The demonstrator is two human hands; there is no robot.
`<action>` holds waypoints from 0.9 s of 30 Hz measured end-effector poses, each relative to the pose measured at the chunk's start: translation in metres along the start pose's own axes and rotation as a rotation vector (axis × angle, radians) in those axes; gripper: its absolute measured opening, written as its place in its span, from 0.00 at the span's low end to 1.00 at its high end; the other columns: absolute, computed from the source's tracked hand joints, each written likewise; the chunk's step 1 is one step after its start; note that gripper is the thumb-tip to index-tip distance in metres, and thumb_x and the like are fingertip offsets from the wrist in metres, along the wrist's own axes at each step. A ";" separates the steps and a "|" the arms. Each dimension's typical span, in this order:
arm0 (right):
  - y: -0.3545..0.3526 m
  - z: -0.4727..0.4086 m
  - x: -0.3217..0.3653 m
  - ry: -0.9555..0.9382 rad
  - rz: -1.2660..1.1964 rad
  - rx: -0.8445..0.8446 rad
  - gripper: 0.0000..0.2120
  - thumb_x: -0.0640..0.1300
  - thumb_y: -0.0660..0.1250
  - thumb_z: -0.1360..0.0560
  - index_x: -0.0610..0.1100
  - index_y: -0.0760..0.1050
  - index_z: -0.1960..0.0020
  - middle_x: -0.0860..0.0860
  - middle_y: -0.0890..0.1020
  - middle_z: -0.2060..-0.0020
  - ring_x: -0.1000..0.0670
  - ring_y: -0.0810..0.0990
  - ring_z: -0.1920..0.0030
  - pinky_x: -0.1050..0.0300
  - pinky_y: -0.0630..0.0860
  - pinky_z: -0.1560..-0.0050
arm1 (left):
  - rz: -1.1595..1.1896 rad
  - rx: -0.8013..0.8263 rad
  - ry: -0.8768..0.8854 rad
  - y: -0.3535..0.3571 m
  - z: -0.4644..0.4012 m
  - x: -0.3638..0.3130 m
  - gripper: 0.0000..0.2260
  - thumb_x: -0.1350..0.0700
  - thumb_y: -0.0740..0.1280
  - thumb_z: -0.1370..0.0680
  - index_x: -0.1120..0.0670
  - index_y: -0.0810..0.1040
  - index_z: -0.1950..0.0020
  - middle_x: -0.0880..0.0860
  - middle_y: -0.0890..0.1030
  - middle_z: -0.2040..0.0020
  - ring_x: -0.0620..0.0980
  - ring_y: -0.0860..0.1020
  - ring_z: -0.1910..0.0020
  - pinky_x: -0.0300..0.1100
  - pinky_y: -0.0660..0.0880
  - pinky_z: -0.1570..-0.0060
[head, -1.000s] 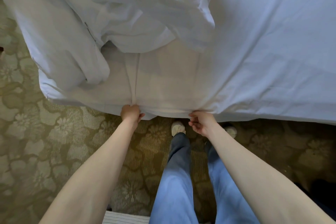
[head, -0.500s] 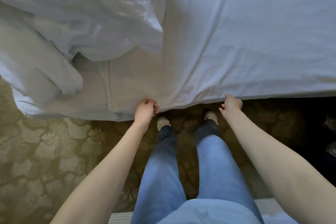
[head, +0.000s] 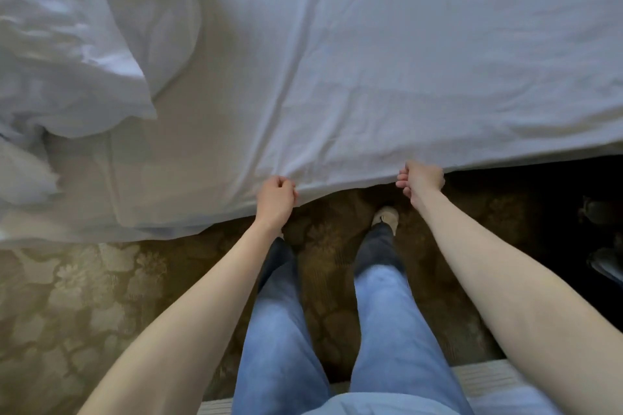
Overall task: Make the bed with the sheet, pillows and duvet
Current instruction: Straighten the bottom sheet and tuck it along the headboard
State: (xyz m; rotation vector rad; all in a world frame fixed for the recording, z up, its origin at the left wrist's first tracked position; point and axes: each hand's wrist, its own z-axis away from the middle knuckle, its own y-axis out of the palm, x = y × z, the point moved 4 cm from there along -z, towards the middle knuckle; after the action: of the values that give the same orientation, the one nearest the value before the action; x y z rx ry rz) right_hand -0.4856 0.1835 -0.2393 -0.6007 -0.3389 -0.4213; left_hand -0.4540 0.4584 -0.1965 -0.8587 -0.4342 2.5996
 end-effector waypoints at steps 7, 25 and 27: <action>-0.043 -0.034 0.002 0.149 -0.114 0.114 0.25 0.43 0.69 0.25 0.42 0.66 0.31 0.44 0.73 0.46 0.44 0.78 0.49 0.50 0.81 0.55 | -0.495 -0.246 0.202 0.050 0.005 -0.034 0.18 0.56 0.62 0.21 0.51 0.66 0.32 0.56 0.63 0.31 0.56 0.65 0.34 0.51 0.67 0.37; -0.069 -0.060 -0.002 0.112 0.030 0.123 0.08 0.39 0.62 0.26 0.37 0.75 0.50 0.46 0.78 0.65 0.54 0.70 0.75 0.63 0.65 0.78 | -0.919 -0.124 0.506 0.100 0.003 -0.054 0.26 0.58 0.61 0.22 0.47 0.58 0.25 0.56 0.59 0.27 0.58 0.61 0.29 0.54 0.66 0.35; -0.070 -0.061 -0.001 0.075 0.102 0.082 0.09 0.40 0.63 0.25 0.37 0.75 0.48 0.45 0.80 0.60 0.53 0.72 0.74 0.63 0.66 0.77 | -1.009 -0.073 0.525 0.103 0.006 -0.049 0.25 0.57 0.61 0.22 0.46 0.60 0.27 0.56 0.57 0.26 0.59 0.58 0.28 0.55 0.65 0.34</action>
State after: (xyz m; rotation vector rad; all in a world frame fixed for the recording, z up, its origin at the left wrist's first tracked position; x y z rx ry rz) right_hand -0.5088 0.0949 -0.2539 -0.5187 -0.2511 -0.3297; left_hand -0.4463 0.3447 -0.2073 -0.9609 -0.5999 1.3954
